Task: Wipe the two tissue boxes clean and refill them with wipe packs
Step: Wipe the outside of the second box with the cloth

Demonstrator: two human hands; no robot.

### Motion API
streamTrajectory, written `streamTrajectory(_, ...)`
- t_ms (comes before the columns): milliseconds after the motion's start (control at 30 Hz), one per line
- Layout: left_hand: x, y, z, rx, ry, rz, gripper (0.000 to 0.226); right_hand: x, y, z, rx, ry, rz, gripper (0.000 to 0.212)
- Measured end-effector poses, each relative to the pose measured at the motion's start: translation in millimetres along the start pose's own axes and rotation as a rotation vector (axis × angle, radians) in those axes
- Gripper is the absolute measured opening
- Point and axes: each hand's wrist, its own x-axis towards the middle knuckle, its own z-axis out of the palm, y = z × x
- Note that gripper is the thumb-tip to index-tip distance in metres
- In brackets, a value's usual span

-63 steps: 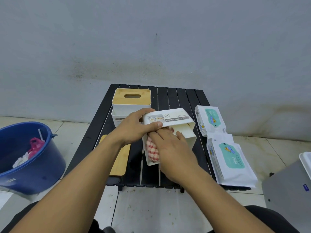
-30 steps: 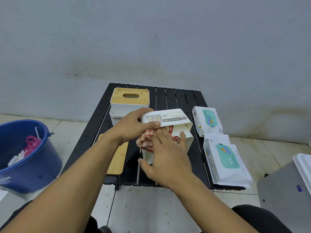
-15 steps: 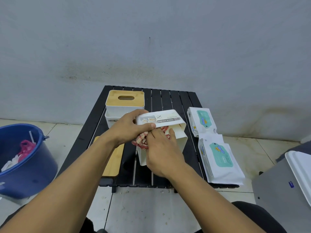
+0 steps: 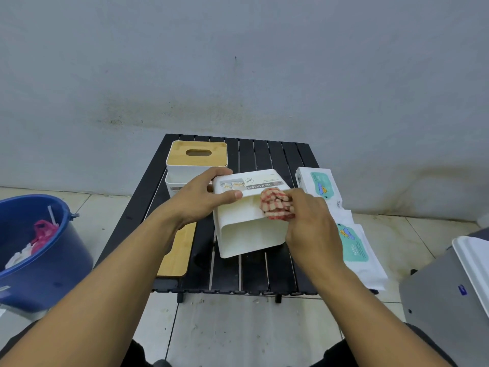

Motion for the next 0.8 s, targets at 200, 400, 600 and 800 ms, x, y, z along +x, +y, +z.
streamTrajectory(200, 2.5, -2.9, -5.4, -0.012, 0.004, 0.001, 0.062, -8.4, -22.0, 35.0, -0.08, -0.033, -0.177, 0.044)
streamTrajectory(400, 5.6, 1.3, -11.9, 0.089, -0.044, 0.012, 0.059, 5.5, -14.8, 25.3, -0.165, -0.378, -0.183, 0.061)
streamTrajectory(600, 6.0, 4.5, -11.0, 0.159, -0.02, 0.034, 0.062, 39.3, -24.7, 21.9, -0.124, -0.541, -0.104, 0.057)
streamTrajectory(800, 5.6, -1.2, -7.0, 0.165, 0.039, 0.062, 0.066, 19.7, -15.2, 17.2, -0.204, -0.295, -0.242, 0.049)
